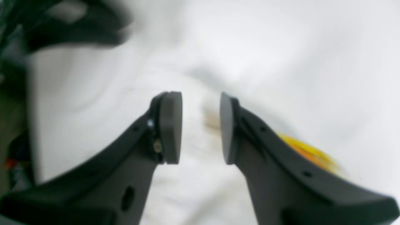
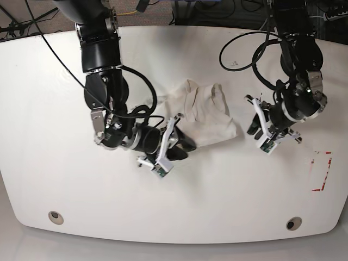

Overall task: Fold the T-shirt properly
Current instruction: 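Release the bundle and regrasp its edges with both grippers, then lift and flip the bundle with both grippers, exposing the yellow patch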

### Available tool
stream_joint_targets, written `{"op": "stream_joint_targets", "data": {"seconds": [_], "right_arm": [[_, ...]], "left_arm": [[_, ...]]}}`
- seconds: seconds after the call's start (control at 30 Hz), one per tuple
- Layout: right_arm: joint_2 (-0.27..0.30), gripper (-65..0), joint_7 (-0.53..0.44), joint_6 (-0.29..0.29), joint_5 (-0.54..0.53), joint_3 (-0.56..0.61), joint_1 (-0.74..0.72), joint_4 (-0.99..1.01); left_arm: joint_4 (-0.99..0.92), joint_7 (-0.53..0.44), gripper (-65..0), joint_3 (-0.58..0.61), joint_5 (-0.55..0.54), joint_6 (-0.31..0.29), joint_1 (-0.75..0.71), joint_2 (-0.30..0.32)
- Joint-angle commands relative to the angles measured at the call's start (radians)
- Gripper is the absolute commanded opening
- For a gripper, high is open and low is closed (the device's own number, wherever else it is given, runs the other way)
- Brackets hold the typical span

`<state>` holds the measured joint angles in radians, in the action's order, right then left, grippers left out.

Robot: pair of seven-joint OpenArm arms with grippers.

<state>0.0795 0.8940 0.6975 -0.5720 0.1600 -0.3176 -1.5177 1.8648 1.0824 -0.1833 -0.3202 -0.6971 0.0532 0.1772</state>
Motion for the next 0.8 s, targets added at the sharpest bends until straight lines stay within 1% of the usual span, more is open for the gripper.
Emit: {"op": "stream_joint_targets", "data": {"seconds": [0.0, 0.03, 0.07, 0.17, 0.27, 0.3, 0.37, 0.43, 0.53, 0.6, 0.63, 0.67, 0.77], "right_arm": [[0.026, -45.0, -0.011, 0.001, -0.013, -0.032, -0.05, -0.017], [0.05, -45.0, -0.011, 0.001, -0.013, -0.04, -0.053, -0.013], [0.062, -45.0, -0.014, 0.001, -0.009, -0.04, -0.061, -0.008], [0.102, -45.2, -0.017, 0.001, -0.007, -0.041, -0.096, 0.064], [0.122, -45.3, -0.025, 0.001, -0.007, -0.041, -0.117, 0.136], [0.128, -45.3, -0.048, 0.001, -0.006, -0.038, -0.122, 0.164], [0.136, -45.3, -0.101, 0.001, -0.006, -0.037, -0.127, 0.216], [0.159, -45.3, -0.146, 0.001, -0.006, -0.035, -0.128, 0.274], [0.168, -45.3, -0.163, 0.001, -0.004, -0.027, -0.127, 0.329], [0.17, -45.3, -0.195, 0.001, 0.008, -0.018, -0.127, 0.369], [0.168, -45.3, -0.224, 0.001, 0.03, -0.007, -0.127, 0.392], [0.165, -45.3, -0.26, 0.001, 0.062, 0.003, -0.125, 0.412], [0.164, -45.3, -0.316, 0.001, 0.143, 0.014, -0.101, 0.431]], "left_arm": [[0.022, -0.026, -53.6, 0.092, -0.018, -0.001, 0.047, 0.008], [0.023, -0.026, -53.6, 0.137, -0.018, -0.001, 0.052, 0.005], [0.022, -0.026, -53.6, 0.164, -0.018, -0.001, 0.055, -0.005], [0.016, -0.026, -53.6, 0.232, -0.017, -0.001, 0.083, -0.074], [0.012, -0.026, -53.6, 0.273, -0.015, -0.001, 0.086, -0.123], [0.003, -0.026, -53.6, 0.285, -0.01, -0.001, 0.087, -0.14], [-0.034, -0.026, -53.6, 0.311, 0.033, -0.001, 0.092, -0.173], [-0.083, -0.026, -53.6, 0.342, 0.115, -0.001, 0.09, -0.219], [-0.158, -0.037, -53.6, 0.344, 0.203, -0.001, 0.086, -0.252], [-0.215, -0.077, -53.6, 0.342, 0.22, -0.001, 0.089, -0.252], [-0.25, -0.12, -53.6, 0.342, 0.223, -0.001, 0.089, -0.249], [-0.282, -0.169, -53.6, 0.342, 0.226, -0.001, 0.087, -0.233], [-0.359, -0.259, -53.6, 0.342, 0.223, -0.001, 0.086, -0.176]]}}
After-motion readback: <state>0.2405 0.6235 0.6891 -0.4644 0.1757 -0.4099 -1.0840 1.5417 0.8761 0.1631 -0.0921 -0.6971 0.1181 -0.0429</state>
